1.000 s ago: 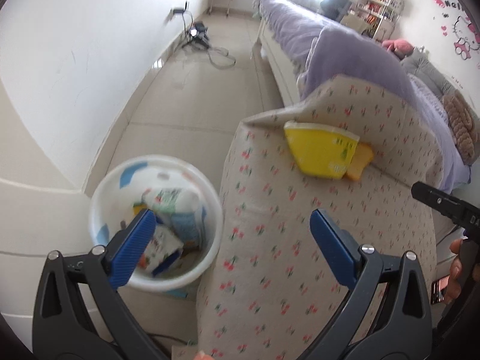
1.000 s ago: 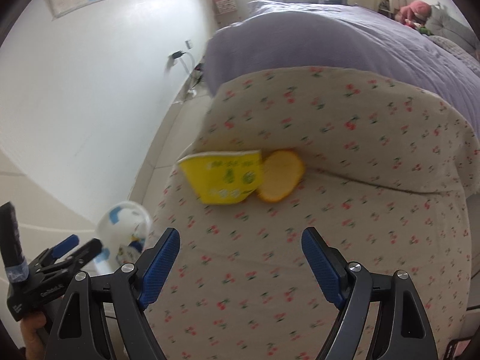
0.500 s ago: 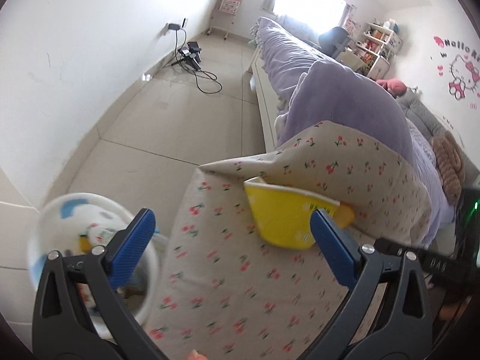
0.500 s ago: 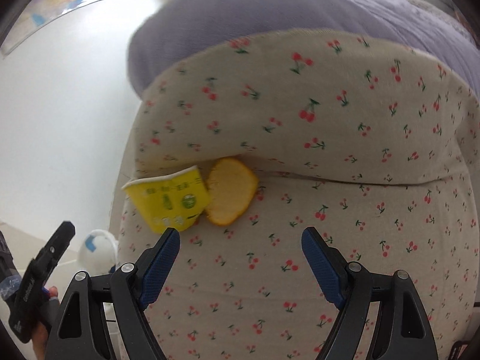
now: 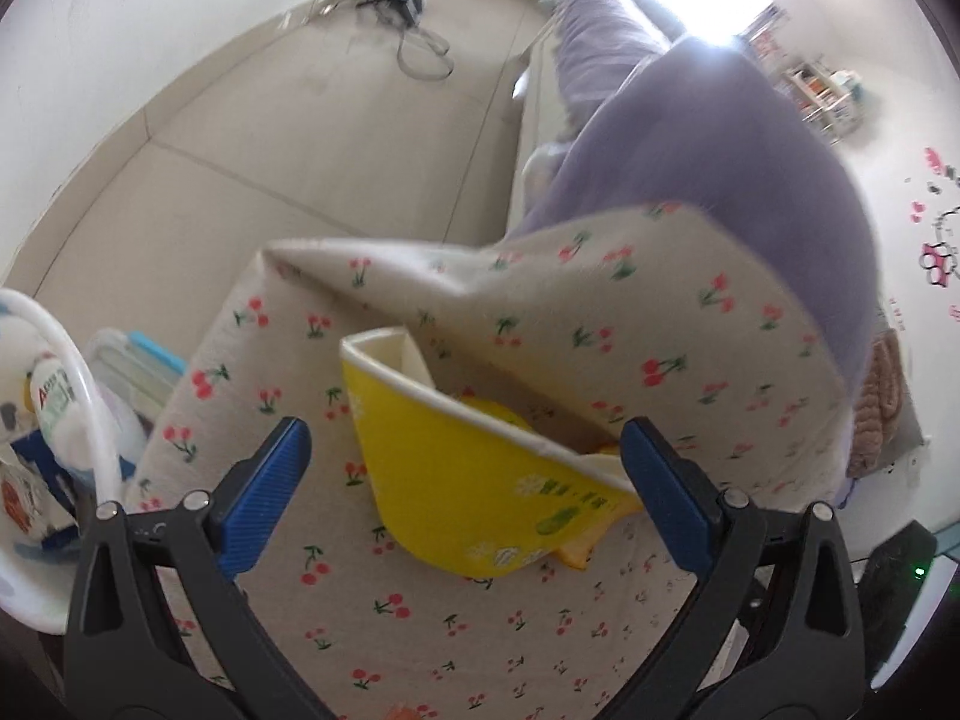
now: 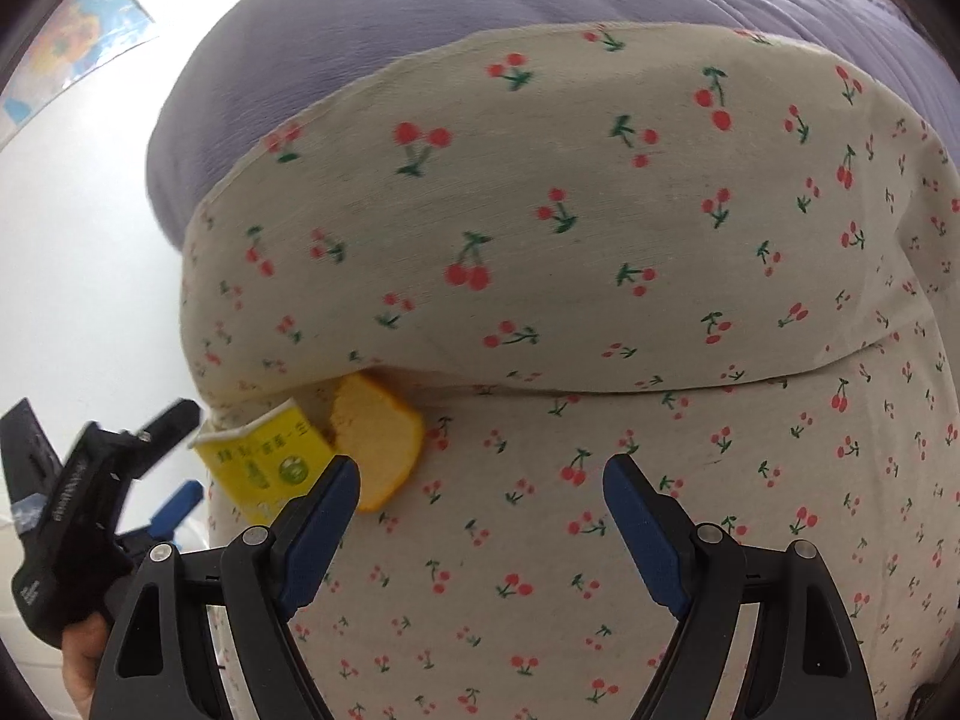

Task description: Collect trash

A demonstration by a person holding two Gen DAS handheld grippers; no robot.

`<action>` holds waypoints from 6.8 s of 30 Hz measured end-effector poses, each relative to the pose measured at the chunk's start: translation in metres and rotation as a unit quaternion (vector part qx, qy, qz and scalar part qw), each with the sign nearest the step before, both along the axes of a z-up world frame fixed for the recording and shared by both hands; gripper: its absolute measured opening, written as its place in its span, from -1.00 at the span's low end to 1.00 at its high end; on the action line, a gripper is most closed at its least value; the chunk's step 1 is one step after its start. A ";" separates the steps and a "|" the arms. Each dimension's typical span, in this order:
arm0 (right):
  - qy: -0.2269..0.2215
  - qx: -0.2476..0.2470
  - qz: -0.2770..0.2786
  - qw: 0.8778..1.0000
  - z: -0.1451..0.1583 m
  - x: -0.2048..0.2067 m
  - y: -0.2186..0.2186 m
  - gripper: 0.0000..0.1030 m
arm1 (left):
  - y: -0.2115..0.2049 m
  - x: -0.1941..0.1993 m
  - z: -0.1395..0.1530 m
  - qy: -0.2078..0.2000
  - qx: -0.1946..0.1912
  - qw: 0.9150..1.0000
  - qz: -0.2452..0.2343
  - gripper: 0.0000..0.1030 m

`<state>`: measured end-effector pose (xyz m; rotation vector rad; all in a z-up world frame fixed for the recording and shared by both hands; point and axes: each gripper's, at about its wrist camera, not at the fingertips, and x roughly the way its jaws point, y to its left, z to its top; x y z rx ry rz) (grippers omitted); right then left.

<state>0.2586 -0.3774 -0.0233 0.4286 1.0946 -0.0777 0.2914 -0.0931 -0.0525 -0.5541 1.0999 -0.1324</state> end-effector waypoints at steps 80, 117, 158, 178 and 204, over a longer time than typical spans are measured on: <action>-0.041 0.034 0.234 0.971 -0.004 -0.064 0.250 -0.89 | 0.224 -0.141 0.022 -0.044 0.156 0.986 0.034 0.77; -0.143 -0.119 0.177 0.966 0.063 -0.181 0.215 1.00 | 0.143 -0.249 0.071 -0.088 0.215 0.972 -0.024 0.99; -0.166 -0.141 0.115 0.969 0.046 -0.244 0.189 1.00 | 0.106 -0.292 0.081 -0.145 0.223 0.964 -0.028 0.99; -0.161 -0.135 0.119 0.971 0.044 -0.243 0.191 1.00 | 0.105 -0.292 0.079 -0.140 0.216 0.966 -0.029 0.99; -0.159 -0.136 0.118 0.971 0.043 -0.244 0.192 1.00 | 0.101 -0.292 0.078 -0.139 0.207 0.968 -0.030 0.99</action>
